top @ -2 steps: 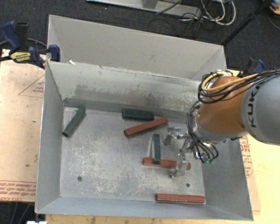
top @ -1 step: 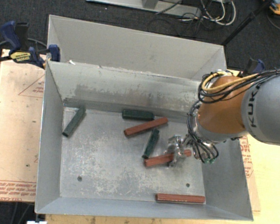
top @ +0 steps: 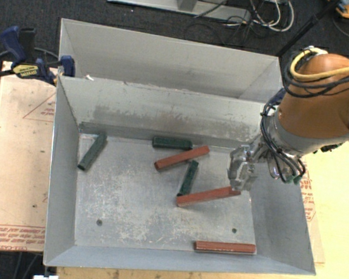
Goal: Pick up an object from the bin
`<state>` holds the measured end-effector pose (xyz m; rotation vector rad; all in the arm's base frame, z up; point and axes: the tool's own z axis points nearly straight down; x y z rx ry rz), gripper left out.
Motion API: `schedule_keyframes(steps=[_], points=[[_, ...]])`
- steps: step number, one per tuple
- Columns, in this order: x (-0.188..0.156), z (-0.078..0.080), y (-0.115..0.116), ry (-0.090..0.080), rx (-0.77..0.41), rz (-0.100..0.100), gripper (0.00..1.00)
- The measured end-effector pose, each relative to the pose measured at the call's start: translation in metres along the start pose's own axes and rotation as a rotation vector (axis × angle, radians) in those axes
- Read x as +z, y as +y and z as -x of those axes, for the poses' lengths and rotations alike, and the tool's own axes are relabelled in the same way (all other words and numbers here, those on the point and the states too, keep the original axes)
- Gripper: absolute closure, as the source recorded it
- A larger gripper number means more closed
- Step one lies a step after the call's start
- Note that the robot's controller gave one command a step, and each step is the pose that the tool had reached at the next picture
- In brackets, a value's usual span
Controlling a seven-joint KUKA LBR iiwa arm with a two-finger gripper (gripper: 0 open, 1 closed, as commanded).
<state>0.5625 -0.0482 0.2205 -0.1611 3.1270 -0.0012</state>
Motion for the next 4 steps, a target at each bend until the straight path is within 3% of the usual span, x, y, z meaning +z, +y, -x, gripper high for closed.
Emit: schedule_keyframes(steps=[1, 2, 3, 4], points=[[0.004, -0.001, 0.0, 0.007, 0.001, 0.002, 0.0], [0.15, -0.075, -0.003, -0.002, -0.076, 0.001, 0.0], [0.146, -0.075, -0.003, 0.002, -0.078, 0.0, 1.0], [0.024, -0.066, -0.018, -0.001, -0.114, -0.001, 1.0]])
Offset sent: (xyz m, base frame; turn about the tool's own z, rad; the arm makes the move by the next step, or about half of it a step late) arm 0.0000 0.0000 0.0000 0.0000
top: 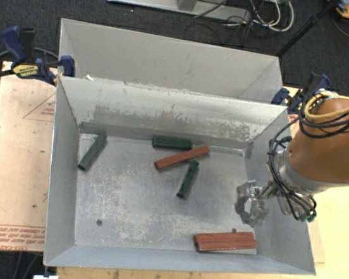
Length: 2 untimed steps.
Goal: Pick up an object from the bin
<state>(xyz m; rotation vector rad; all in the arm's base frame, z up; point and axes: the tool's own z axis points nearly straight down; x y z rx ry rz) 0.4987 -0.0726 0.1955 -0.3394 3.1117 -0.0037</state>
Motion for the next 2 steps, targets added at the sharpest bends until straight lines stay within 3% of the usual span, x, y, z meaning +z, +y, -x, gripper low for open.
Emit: schedule_keyframes(steps=[1, 2], points=[[0.005, -0.002, 0.001, 0.008, 0.0, 0.004, 0.0], [0.125, -0.013, -0.016, 0.006, 0.038, 0.004, 0.0]])
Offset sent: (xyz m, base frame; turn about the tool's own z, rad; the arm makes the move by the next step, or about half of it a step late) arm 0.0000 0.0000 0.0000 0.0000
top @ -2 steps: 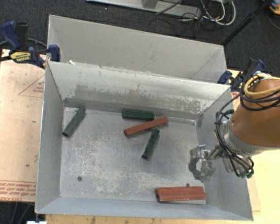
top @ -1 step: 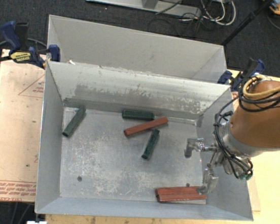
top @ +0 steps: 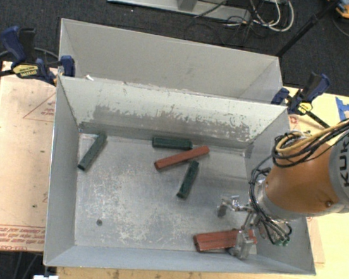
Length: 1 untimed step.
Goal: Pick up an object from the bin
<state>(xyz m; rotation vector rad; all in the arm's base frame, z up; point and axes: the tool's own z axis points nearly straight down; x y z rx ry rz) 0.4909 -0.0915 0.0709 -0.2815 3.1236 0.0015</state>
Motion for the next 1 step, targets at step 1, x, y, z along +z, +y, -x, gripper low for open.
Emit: schedule_keyframes(steps=[1], points=[[-0.0028, -0.0005, 0.0005, 0.003, -0.002, 0.0, 1.0]])
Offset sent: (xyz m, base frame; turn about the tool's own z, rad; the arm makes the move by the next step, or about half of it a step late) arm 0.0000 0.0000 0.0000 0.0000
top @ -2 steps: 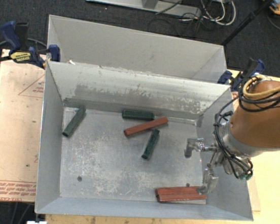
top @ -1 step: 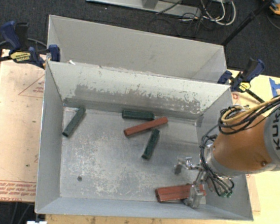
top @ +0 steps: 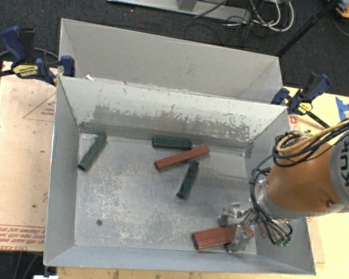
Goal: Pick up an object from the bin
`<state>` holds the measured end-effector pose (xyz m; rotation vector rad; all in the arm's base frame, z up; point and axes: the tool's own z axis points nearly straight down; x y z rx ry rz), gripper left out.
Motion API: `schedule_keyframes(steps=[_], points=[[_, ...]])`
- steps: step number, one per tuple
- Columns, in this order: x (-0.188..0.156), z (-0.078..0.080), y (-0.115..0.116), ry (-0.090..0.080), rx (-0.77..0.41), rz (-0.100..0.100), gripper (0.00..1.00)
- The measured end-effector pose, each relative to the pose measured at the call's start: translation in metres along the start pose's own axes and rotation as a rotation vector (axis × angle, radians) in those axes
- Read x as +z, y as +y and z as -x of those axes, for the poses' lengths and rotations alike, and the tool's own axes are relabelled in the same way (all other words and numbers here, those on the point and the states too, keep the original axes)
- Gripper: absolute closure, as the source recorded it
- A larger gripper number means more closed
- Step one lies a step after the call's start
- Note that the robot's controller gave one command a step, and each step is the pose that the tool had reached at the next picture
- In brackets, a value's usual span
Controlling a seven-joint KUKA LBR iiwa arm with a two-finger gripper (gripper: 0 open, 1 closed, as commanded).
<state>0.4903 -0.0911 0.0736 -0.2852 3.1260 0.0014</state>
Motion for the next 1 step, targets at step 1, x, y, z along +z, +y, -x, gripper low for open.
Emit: schedule_keyframes(steps=[1], points=[[-0.179, 0.0262, -0.0421, -0.01, 0.118, -0.005, 1.0]])
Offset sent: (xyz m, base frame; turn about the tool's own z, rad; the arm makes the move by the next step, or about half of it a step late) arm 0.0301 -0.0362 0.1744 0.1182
